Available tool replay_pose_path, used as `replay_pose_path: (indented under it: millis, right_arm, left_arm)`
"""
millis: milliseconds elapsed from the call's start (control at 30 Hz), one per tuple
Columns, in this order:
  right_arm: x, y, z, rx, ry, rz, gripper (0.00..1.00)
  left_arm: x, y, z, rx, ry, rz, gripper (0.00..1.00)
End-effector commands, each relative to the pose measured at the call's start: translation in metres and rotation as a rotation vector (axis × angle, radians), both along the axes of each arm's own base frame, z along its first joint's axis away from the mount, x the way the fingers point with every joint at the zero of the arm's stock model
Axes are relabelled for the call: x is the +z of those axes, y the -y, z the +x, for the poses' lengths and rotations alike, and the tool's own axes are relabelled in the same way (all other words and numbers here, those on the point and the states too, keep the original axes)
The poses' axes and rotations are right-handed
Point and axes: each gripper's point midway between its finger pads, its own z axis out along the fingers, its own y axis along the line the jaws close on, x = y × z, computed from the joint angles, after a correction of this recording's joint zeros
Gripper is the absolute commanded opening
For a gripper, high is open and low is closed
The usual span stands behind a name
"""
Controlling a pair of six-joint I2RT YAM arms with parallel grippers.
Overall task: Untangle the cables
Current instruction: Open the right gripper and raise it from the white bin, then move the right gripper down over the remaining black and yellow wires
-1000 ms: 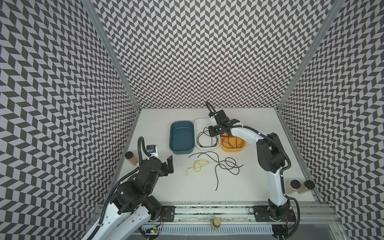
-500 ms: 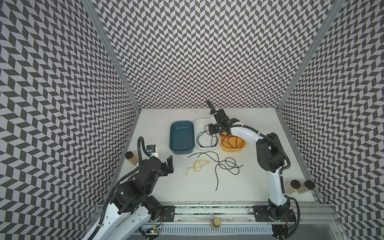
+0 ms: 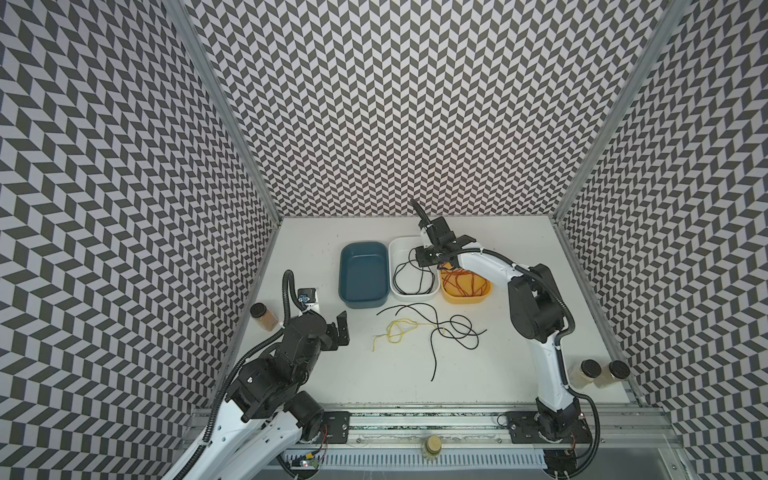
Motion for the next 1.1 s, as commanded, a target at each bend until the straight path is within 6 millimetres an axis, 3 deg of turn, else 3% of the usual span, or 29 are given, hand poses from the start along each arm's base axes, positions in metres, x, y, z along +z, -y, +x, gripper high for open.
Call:
replay_pose_path:
  millis: [0,300,533,833,1067]
  right_arm:
    - [0.065,-0.005,-0.002,0.005,0.109,0.053,0.37]
    - [0.133,-0.005,-0.017,-0.015,0.213,0.094,0.49]
    - [0.171,-0.005,-0.036,-0.016,0.255,0.114,0.56]
    - [0.207,-0.002,-0.070,-0.008,0.290,0.167,0.67]
    - [0.207,-0.003,-0.096,0.018,0.276,0.173,0.69]
  left_arm:
    - [0.000,-0.003,0.002,0.021,0.004,-0.002,1.00]
    - [-0.001,-0.003,0.003,0.023,-0.003,0.003,1.00]
    - [-0.002,-0.004,0.002,0.027,-0.003,0.002,1.00]
    - [-0.002,-0.003,0.002,0.026,-0.005,0.002,1.00]
    - [-0.002,-0.003,0.002,0.023,-0.005,0.001,1.00]
